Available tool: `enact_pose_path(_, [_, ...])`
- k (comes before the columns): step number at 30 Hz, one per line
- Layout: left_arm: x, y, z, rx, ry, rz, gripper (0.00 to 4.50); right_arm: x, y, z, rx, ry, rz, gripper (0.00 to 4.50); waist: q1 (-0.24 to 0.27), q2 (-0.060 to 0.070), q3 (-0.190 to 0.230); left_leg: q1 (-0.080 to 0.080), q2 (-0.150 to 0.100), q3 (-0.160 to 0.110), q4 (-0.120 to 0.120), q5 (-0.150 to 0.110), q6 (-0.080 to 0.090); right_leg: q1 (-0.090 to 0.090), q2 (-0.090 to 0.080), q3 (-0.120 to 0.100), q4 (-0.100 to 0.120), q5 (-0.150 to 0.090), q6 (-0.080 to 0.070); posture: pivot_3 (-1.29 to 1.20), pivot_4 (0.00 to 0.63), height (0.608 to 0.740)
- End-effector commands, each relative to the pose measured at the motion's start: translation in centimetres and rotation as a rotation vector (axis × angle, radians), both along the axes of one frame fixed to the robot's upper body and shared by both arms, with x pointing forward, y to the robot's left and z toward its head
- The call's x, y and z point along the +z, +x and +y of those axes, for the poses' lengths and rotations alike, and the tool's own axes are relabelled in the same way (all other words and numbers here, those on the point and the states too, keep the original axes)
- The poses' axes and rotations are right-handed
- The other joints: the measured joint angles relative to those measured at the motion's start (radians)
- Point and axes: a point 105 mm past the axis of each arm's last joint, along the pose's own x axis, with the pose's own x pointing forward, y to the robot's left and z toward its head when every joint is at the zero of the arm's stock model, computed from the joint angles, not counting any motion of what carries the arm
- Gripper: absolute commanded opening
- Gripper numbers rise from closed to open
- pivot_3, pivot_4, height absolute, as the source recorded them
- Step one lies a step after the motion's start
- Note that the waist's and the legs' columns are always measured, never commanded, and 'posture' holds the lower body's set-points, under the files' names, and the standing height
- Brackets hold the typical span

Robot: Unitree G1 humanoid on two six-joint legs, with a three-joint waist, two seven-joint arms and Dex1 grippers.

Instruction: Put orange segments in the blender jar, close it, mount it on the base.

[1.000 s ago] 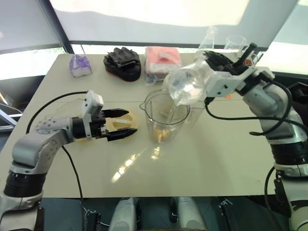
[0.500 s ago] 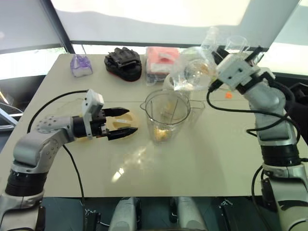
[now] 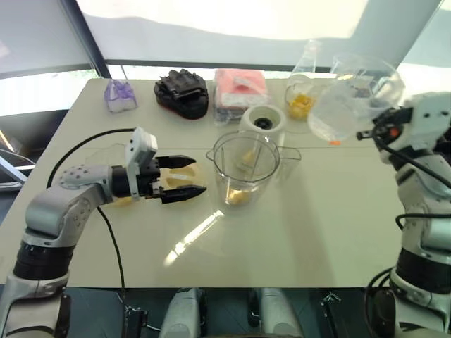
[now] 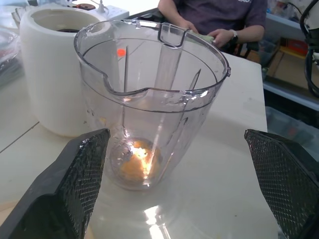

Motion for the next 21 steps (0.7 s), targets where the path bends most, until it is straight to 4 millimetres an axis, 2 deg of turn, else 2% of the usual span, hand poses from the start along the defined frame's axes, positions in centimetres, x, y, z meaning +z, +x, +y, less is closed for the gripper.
enact_pose_path(1, [0.8, -0.3, -0.8, -0.039, -0.019, -0.030, 4.50, 0.4, -1.8, -2.7, -0.202, 0.012, -0.057, 0.04, -0.002, 0.000, 0.000, 0.000, 0.000, 0.000, 0.000, 0.000, 0.000, 0.000, 0.000, 0.000, 0.000, 0.000, 0.000, 0.00, 0.150, 0.740])
enact_pose_path(7, [0.8, -0.1, -1.3, -0.025, -0.057, -0.023, 4.50, -4.0, -2.4, -6.0, -0.426, 0.088, -0.008, 0.04, -0.010, 0.000, 0.000, 0.002, 0.000, 0.000, 0.000, 0.000, 0.000, 0.000, 0.000, 0.001, 0.002, 0.001, -0.001, 0.00, 0.150, 0.740])
enact_pose_path(13, [0.4, -0.7, -1.0, 0.011, -0.060, -0.019, 4.50, -10.5, -3.5, -7.9, -0.673, 0.184, 0.065, 0.04, -0.009, 0.000, 0.000, 0.002, 0.000, -0.001, 0.000, 0.001, -0.001, 0.000, 0.002, 0.002, 0.005, 0.000, -0.001, 0.00, 0.150, 0.740])
enact_pose_path(21, [0.3, -1.3, -1.0, 0.041, -0.073, -0.010, 4.50, -13.9, -3.6, -8.9, -0.784, 0.221, 0.046, 0.04, -0.012, 0.000, 0.000, 0.004, -0.001, -0.001, 0.000, 0.001, -0.001, -0.002, 0.003, 0.009, 0.006, 0.000, -0.001, 0.00, 0.150, 0.740])
